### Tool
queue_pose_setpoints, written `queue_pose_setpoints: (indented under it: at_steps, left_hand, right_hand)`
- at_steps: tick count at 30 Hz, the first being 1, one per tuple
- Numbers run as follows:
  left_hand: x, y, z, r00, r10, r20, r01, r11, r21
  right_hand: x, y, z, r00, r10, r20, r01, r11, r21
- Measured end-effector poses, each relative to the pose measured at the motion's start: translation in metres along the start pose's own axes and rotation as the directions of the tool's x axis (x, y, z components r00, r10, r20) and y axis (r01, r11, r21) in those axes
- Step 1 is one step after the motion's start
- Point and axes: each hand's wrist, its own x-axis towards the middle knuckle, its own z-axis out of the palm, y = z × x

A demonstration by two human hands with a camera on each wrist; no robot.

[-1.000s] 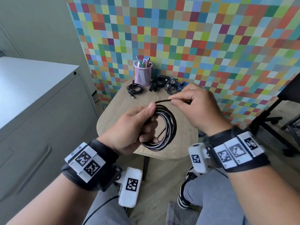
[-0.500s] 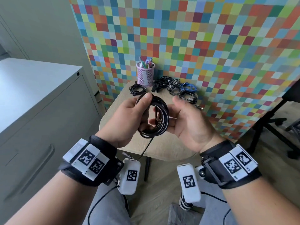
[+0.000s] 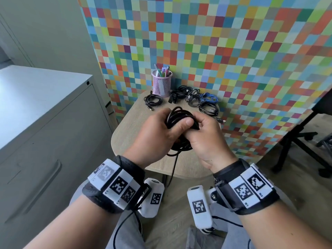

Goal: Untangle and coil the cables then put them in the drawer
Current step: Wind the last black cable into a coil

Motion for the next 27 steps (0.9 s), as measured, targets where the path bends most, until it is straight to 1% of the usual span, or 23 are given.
queue_pose_setpoints:
  at_steps: [2, 4, 6, 9, 13, 16, 19, 20, 21, 22, 23, 24, 25, 26, 27]
  left_hand:
    - [0.0, -0.001, -0.004, 1.0, 0.006, 0.03, -0.006, 1.0, 0.017]
    - [0.002, -0.004, -0.006, 1.0, 0.013, 0.006, -0.013, 1.0, 0.011]
    - [0.003, -0.006, -0.007, 0.999, 0.03, -0.018, -0.03, 1.0, 0.0]
    - [0.002, -0.005, -0.006, 1.0, 0.027, 0.001, -0.027, 1.0, 0.009]
    - [-0.001, -0.004, -0.006, 1.0, -0.008, 0.005, 0.008, 0.999, -0.035]
    - [-0.001, -0.002, -0.005, 0.998, -0.058, -0.012, 0.057, 0.995, -0.087]
    - [0.0, 0.0, -0.009, 0.99, -0.135, 0.032, 0.138, 0.971, -0.193]
    - [0.0, 0.0, -0.012, 0.987, -0.153, 0.053, 0.162, 0.958, -0.236]
    - [0.0, 0.0, -0.012, 0.984, -0.167, 0.065, 0.178, 0.944, -0.278]
    - [0.0, 0.0, -0.012, 0.982, -0.179, 0.067, 0.191, 0.93, -0.313]
    - [0.0, -0.001, -0.011, 0.979, -0.193, 0.059, 0.202, 0.917, -0.343]
    - [0.0, -0.002, -0.009, 0.977, -0.208, 0.045, 0.21, 0.906, -0.369]
    - [-0.001, -0.003, -0.006, 0.976, -0.217, 0.031, 0.212, 0.897, -0.387]
    - [0.0, -0.003, -0.004, 0.975, -0.22, 0.016, 0.208, 0.891, -0.403]
    - [0.0, -0.003, -0.003, 0.975, -0.221, -0.004, 0.199, 0.886, -0.42]
  right_hand:
    - [-0.003, -0.002, 0.001, 0.999, -0.031, -0.022, 0.031, 0.999, -0.011]
    - [-0.004, -0.002, 0.001, 0.997, -0.065, -0.037, 0.063, 0.997, -0.051]
    - [-0.004, -0.001, 0.0, 0.995, -0.099, -0.033, 0.094, 0.988, -0.126]
    - [-0.004, -0.002, -0.001, 0.995, -0.1, -0.011, 0.097, 0.984, -0.148]
    - [-0.006, -0.003, 0.0, 0.994, -0.108, 0.01, 0.109, 0.983, -0.146]
    - [-0.002, 0.002, -0.002, 0.994, -0.101, -0.052, 0.089, 0.978, -0.189]
    - [0.002, 0.005, -0.005, 0.997, -0.072, -0.033, 0.062, 0.969, -0.241]
    - [0.002, 0.005, -0.006, 0.997, -0.08, -0.023, 0.072, 0.965, -0.253]
    - [0.003, 0.004, -0.007, 0.992, -0.127, -0.027, 0.114, 0.95, -0.291]
    - [0.002, 0.002, -0.009, 0.972, -0.229, -0.045, 0.197, 0.909, -0.366]
    - [0.002, 0.0, -0.011, 0.93, -0.364, -0.049, 0.3, 0.83, -0.47]
    - [0.001, 0.0, -0.012, 0.864, -0.502, -0.025, 0.405, 0.725, -0.557]
    - [0.0, -0.001, -0.011, 0.794, -0.608, 0.021, 0.493, 0.622, -0.609]
    - [-0.001, 0.0, -0.011, 0.743, -0.666, 0.063, 0.55, 0.555, -0.624]
    - [-0.002, 0.003, -0.011, 0.722, -0.686, 0.092, 0.583, 0.532, -0.614]
